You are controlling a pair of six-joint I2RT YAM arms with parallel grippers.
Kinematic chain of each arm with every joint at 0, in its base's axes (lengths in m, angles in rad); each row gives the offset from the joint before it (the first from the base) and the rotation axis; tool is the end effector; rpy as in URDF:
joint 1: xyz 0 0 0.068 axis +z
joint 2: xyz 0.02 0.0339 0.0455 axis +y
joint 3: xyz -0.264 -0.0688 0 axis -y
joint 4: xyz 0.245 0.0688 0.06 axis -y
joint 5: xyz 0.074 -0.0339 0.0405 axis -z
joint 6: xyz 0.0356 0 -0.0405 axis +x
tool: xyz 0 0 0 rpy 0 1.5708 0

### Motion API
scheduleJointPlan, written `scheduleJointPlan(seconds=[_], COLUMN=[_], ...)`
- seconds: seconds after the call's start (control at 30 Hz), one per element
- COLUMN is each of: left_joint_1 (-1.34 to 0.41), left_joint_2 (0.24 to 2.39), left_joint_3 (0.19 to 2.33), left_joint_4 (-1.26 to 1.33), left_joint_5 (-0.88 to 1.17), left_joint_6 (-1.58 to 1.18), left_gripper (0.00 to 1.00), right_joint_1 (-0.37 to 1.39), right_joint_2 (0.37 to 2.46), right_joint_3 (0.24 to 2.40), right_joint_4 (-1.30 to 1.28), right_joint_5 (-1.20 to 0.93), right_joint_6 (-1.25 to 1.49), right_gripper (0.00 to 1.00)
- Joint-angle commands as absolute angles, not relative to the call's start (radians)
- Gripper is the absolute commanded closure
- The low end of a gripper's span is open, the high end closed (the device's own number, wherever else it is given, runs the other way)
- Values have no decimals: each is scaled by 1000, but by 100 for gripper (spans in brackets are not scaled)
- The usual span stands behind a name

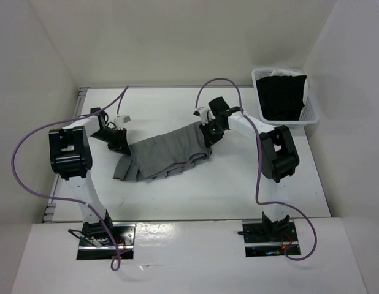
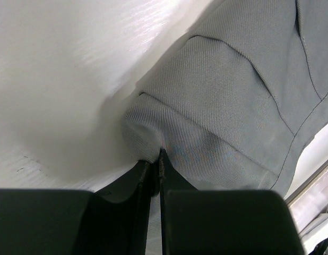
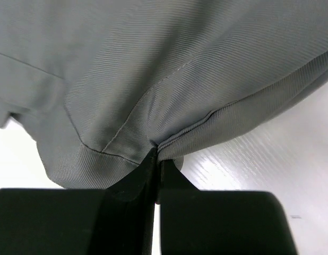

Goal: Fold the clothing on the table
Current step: Fold the skirt

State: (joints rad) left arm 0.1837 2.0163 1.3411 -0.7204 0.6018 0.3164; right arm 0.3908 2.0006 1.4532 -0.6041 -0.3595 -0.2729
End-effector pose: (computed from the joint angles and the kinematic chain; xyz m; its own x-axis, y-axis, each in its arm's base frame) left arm 0.3778 0.0497 0.1437 -0.9367 0.0868 -0.3391 0.2503 0.8433 -0.4756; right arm 0.3781 0.1693 0.1792 -0.6815 -0.5536 -0.4787 -0.6985 0.6872 0.1997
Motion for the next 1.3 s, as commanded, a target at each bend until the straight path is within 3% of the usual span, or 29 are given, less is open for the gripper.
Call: scheduleJointPlan(seconds=[0.0, 0.33, 0.53, 0.83, 1.27], left_joint_1=[189, 189, 189, 189, 189], left_joint_2=[2045, 2036, 2046, 2056, 2056], left_joint_3=[1345, 1345, 1365, 1356, 1356], left_joint_4=[-744, -753, -762, -762, -762], left_joint_5=[620, 620, 629, 629, 647], left_joint_6=[360, 360, 360, 351, 351], left_gripper=[86, 86, 86, 86, 86], right_joint_1=[475, 592, 709, 882, 989], right_joint_2=[1893, 1862, 1852, 1991, 2117], right_joint_3=[1558, 1631, 1643, 1836, 1979], right_joint_4=[-624, -620, -611, -663, -706], right_joint_5=[-192, 124, 172, 172, 130], right_joint_6=[-249, -302, -313, -285, -250], right_gripper=[100, 100, 100, 100, 100])
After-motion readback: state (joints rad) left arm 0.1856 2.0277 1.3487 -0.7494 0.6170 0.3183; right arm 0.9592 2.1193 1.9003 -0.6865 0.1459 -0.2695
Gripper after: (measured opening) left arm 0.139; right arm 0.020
